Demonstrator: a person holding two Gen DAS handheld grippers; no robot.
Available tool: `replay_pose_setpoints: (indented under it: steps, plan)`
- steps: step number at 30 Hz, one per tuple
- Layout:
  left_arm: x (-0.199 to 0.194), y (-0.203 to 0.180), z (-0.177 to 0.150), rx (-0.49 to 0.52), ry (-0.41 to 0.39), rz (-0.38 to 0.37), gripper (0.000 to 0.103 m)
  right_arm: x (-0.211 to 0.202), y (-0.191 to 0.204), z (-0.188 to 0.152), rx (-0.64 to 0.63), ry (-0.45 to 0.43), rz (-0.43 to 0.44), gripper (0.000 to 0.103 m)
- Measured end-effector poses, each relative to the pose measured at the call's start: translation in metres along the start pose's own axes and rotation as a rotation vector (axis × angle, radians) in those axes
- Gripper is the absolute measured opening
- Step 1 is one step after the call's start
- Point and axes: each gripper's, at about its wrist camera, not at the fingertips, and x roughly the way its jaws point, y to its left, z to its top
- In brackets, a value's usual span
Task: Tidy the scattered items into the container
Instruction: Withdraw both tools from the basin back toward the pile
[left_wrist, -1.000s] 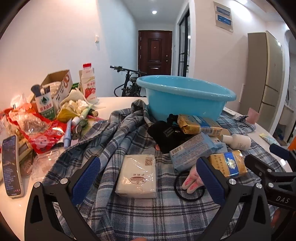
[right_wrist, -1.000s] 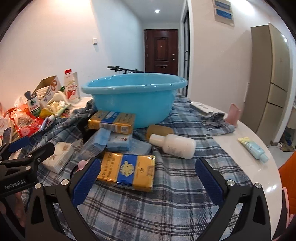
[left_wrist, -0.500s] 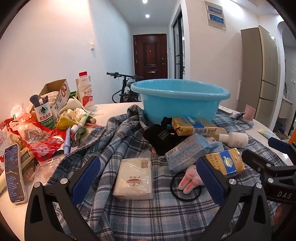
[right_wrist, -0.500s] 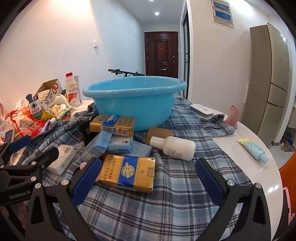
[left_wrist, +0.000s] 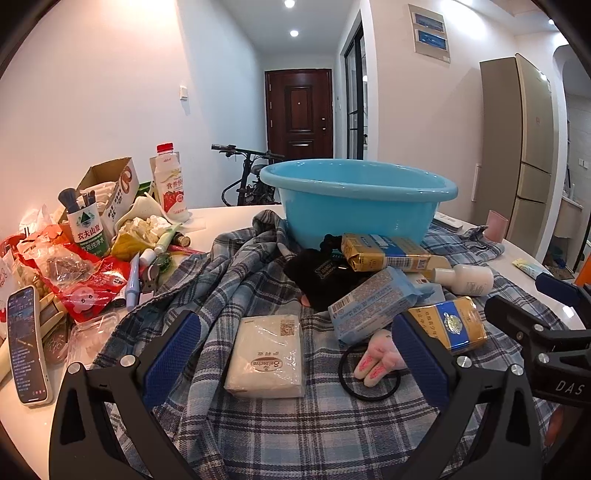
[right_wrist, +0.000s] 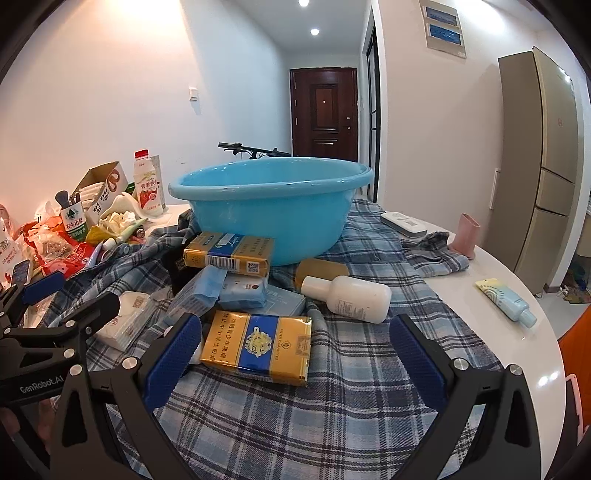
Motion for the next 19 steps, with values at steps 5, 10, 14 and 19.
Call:
replay_pose_setpoints:
  steps: [5,10,14,19]
  plan:
    - [0.0006,0.0002,-0.0004,-0.002,0.004,0.002,0.103,-0.0007,-0.0009,-0.0002,0.002,-0.007,0.002,0.103]
    - [-0.0007,0.0011,-0.0004,-0.006,-0.002,-0.002,0.103,-0.0019,-0.0012,0.0002,0.005,-0.013,0.0,0.103]
    - [-0.0004,0.0014,-0.0001,-0.008,0.002,-0.008,0.103,-0.0037,-0.0016,0.0008,0.01,-0.022,-0.008,0.103]
    - [-0.0029,-0.0015,0.0002,0.004,-0.011,-0.007,0.103,-0.006,-0.0026,0.0008,0.015,-0.033,-0.007,0.103]
